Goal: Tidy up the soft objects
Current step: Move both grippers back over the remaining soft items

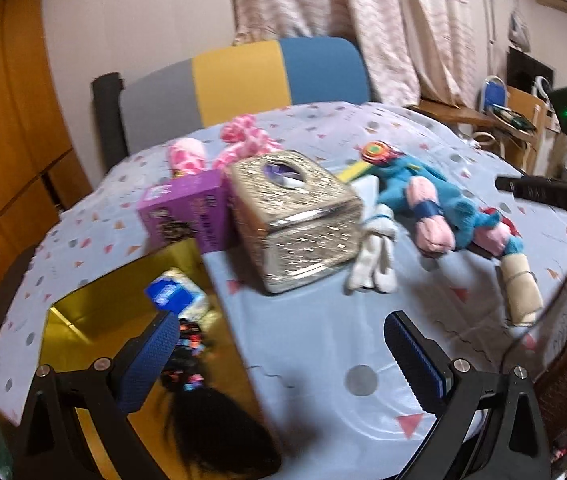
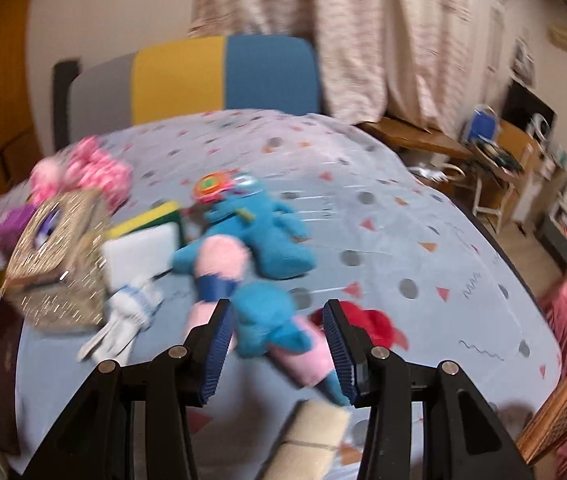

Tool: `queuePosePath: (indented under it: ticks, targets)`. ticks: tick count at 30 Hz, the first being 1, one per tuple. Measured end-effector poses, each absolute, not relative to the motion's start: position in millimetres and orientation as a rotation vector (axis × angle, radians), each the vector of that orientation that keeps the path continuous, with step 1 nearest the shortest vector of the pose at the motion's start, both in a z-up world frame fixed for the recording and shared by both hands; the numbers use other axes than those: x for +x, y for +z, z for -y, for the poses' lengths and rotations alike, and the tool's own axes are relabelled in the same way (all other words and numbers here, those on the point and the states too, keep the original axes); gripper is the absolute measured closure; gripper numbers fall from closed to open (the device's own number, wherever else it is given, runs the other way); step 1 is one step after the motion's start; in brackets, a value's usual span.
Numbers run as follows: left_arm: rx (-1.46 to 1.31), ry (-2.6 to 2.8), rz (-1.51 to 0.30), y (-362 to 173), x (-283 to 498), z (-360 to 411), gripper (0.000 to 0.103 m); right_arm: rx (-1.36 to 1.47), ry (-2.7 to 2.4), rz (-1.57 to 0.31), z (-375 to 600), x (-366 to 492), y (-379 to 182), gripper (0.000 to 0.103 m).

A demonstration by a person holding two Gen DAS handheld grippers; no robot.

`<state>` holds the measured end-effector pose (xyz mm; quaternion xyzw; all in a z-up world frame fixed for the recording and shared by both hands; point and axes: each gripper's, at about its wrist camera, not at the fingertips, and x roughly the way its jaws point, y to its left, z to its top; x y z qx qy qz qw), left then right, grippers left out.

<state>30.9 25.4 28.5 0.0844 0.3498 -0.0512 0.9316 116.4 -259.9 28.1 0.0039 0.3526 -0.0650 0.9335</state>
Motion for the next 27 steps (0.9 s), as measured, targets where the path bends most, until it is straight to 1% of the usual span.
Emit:
queuePosePath:
  ticks: [6,9,11,16,21,22,24,26,27]
  targets:
    - [0.123,-0.209,-0.781,19.6,41.1,-5.7,0.0,0.272,-0.165,-0.683,307.6,116.3,23.1,0.056]
    - [0.072,-0.234,-0.836,12.8,52.5,2.0,0.004,0.308,-0.169,-0.664,313.1,113.2,24.8,0.056]
    - [0.046,-0.247,-0.868,7.8,60.9,7.3,0.011,0.323,-0.154,-0.67,313.4,113.6,23.8,0.056]
    - [0.056,-0.3,-0.932,-4.5,84.4,36.8,0.011,0.296,-0.128,-0.66,306.2,112.8,24.7,0.056]
    - [0.155,-0.354,-0.894,-12.4,106.6,75.3,0.012,0.332,-0.115,-0.654,310.5,111.9,24.6,0.056]
    - [0.175,-0.366,-0.88,-15.4,112.6,82.8,0.013,0.342,-0.112,-0.652,312.0,111.4,24.6,0.056]
    - [0.225,-0.38,-0.864,-24.2,125.1,95.5,0.021,0.362,-0.108,-0.649,314.6,110.3,24.4,0.056]
    - [0.259,-0.372,-0.88,-35.5,138.0,103.7,0.028,0.375,-0.1,-0.65,315.7,110.2,24.0,0.056]
    - [0.266,-0.368,-0.896,-42.4,145.0,106.6,0.03,0.376,-0.096,-0.651,315.5,110.6,23.8,0.056]
